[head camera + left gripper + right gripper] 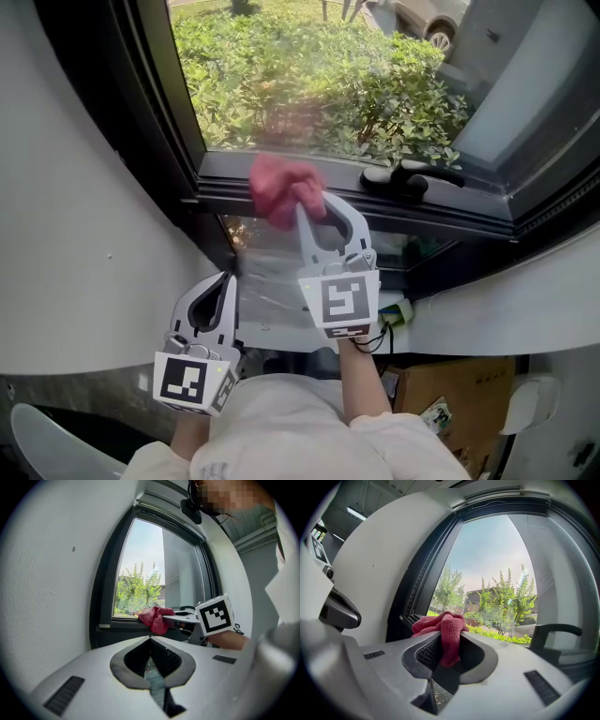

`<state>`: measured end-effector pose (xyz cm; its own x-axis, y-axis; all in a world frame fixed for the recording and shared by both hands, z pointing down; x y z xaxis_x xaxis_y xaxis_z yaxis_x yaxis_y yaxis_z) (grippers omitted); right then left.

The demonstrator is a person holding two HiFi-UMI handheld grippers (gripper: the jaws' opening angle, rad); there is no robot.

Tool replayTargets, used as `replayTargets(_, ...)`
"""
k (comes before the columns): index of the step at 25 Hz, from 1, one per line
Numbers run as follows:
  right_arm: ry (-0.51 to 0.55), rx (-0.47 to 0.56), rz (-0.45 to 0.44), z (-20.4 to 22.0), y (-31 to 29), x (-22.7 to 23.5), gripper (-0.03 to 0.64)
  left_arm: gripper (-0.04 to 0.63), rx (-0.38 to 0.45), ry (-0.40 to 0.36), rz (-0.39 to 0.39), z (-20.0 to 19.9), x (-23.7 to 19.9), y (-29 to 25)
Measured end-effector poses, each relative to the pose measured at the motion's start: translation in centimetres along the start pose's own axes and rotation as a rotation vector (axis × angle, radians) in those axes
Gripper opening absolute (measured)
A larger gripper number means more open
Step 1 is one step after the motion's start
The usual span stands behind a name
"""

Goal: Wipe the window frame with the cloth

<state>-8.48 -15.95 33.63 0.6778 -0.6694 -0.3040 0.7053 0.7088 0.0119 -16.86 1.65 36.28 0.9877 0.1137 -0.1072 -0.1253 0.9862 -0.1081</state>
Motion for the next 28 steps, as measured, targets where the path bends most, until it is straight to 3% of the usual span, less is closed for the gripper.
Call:
replayTargets(17, 0.0, -0.005, 0.017, 0.3, 0.3, 1.3, 0.084, 0.008, -0.012, -0.018, 0.035, 0.0, 1.0, -0.2)
replayTargets(28, 0.017, -0.026, -0.041, 0.3, 0.4, 1.9, 0.086, 0.008, 0.011, -0.029, 0.017, -0.7, 4.3, -2.4)
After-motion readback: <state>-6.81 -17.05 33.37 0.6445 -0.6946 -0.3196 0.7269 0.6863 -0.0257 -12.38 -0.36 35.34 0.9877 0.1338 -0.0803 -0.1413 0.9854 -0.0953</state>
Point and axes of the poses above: the fingertips, and each gripper's own axes: y backward along the fingers, x to its right, z out of its underside, the point moved 7 cm from there along y, backward along the fingers, and after that the axes turned 14 degrees about z, right-handed, at the moved point
